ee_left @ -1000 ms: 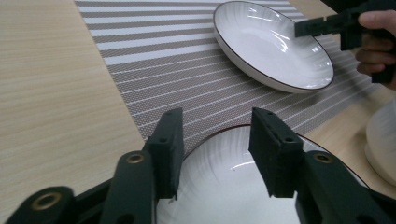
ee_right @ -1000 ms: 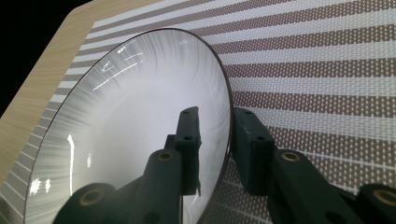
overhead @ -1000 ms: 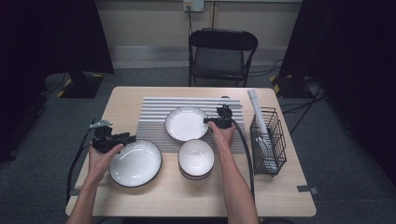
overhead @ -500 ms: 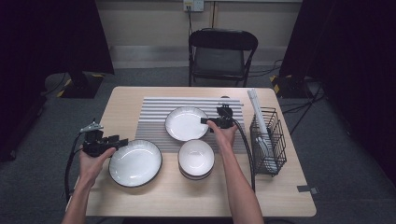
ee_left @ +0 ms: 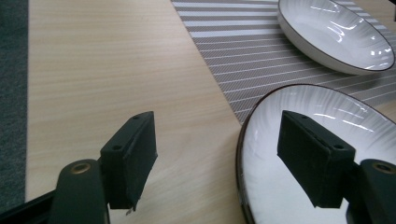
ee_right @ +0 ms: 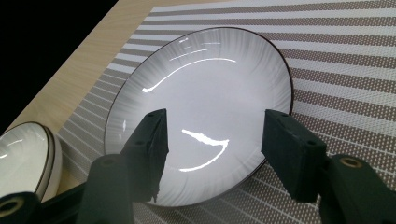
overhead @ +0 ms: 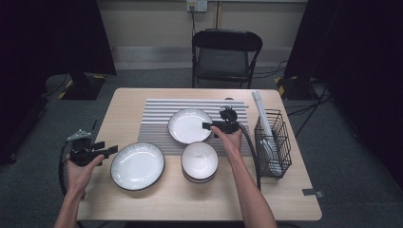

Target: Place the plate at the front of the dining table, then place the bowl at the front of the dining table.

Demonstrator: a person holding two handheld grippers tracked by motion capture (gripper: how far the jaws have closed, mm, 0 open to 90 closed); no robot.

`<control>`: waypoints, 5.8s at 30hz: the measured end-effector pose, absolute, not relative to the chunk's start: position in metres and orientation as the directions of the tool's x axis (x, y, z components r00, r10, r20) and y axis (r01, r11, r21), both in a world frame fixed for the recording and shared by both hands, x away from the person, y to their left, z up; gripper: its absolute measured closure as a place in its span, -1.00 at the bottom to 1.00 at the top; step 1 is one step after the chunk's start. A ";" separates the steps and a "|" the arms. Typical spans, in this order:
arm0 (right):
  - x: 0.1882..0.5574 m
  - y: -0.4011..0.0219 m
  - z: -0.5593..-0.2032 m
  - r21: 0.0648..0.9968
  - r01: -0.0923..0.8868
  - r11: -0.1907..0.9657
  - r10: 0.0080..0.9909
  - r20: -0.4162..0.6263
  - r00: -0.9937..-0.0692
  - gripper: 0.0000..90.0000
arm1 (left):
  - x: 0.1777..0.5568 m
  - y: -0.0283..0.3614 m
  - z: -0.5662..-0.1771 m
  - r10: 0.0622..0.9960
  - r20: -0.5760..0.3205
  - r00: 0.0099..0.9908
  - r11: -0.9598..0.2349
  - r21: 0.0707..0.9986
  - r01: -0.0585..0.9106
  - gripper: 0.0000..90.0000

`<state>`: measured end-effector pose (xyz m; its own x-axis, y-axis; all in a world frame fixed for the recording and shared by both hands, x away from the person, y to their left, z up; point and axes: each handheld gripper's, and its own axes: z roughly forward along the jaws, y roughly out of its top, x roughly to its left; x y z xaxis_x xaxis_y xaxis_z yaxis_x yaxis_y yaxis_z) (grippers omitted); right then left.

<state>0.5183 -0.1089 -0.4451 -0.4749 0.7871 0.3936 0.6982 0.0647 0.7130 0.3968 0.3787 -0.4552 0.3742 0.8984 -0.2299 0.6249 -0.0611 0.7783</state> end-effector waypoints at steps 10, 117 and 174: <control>0.504 -0.110 -0.440 0.731 0.672 0.120 0.748 0.378 -0.545 -0.16 | 0.393 0.398 -0.466 0.929 -0.167 0.330 -0.100 0.746 0.658 -0.42; 0.414 -0.101 -0.408 0.744 0.444 0.499 0.614 0.058 -0.787 0.80 | 0.402 0.391 -0.503 0.957 -0.008 0.291 -0.190 0.741 0.645 -0.67; 0.412 -0.107 -0.396 0.764 0.475 0.437 0.619 0.127 -0.775 0.84 | 0.402 0.391 -0.503 0.957 -0.008 0.291 -0.190 0.741 0.645 -0.67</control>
